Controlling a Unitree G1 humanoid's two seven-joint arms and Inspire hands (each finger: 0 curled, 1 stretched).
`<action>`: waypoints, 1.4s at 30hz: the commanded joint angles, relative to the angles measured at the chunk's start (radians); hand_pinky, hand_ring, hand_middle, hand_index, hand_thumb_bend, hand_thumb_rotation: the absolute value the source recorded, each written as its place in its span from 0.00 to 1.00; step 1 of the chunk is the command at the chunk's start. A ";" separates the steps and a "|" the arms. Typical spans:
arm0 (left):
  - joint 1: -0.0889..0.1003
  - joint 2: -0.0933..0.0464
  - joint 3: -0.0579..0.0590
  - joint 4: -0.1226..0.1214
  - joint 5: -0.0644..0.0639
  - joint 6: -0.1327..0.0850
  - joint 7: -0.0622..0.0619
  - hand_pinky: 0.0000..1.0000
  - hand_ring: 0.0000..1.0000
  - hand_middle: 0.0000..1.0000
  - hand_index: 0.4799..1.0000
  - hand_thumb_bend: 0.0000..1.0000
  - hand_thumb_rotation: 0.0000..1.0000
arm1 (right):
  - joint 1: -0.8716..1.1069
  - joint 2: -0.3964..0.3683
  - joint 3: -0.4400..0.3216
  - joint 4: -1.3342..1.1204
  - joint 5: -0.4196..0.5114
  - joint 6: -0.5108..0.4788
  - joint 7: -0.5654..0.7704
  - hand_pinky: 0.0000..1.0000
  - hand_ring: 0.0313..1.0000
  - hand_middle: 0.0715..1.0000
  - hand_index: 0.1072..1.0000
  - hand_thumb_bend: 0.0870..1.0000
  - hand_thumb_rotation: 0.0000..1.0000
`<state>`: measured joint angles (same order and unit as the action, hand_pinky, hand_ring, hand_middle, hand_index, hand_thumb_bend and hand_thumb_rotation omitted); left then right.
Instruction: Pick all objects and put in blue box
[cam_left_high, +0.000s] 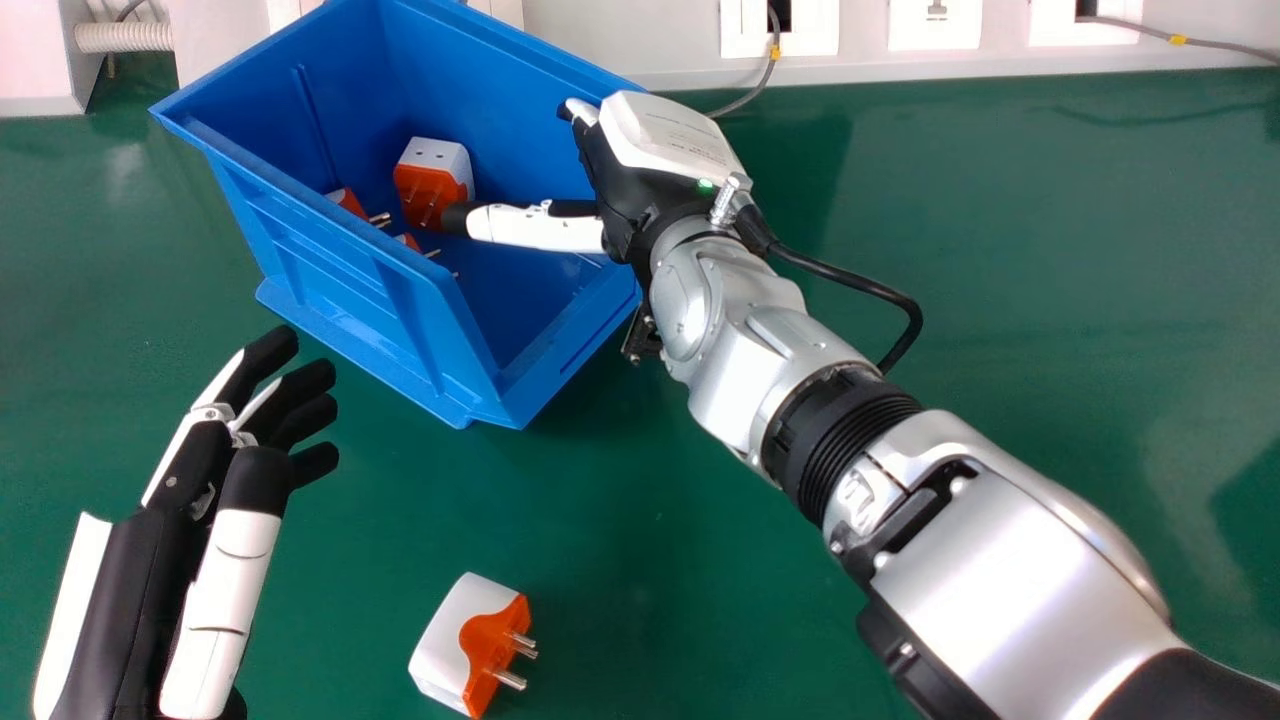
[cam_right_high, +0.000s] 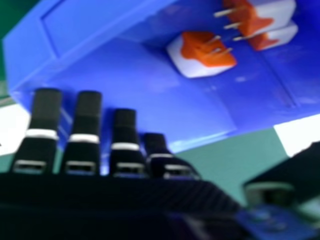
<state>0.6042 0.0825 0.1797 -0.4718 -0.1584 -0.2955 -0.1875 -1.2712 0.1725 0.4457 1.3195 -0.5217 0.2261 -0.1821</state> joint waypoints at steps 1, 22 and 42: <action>0.000 -0.003 0.000 -0.007 0.001 -0.019 0.004 0.83 0.86 0.86 0.78 0.84 0.89 | -0.054 0.033 -0.003 -0.022 -0.005 -0.011 -0.008 0.67 0.84 0.98 0.97 0.64 0.90; -0.031 0.007 -0.002 0.006 0.014 -0.014 0.003 0.81 0.85 0.86 0.76 0.85 0.88 | -0.025 0.034 -0.052 -0.082 0.038 -0.034 -0.033 0.67 0.84 0.98 0.96 0.61 0.84; -0.140 0.069 0.028 0.146 0.074 -0.037 0.001 0.80 0.86 0.86 0.77 0.78 0.85 | 0.393 -0.057 -0.099 -0.898 0.061 0.142 0.035 0.68 0.86 0.97 0.93 0.51 0.36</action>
<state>0.4634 0.1384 0.1993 -0.3227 -0.0955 -0.3308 -0.1915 -0.8992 0.1241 0.3422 0.5270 -0.4438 0.3431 -0.1658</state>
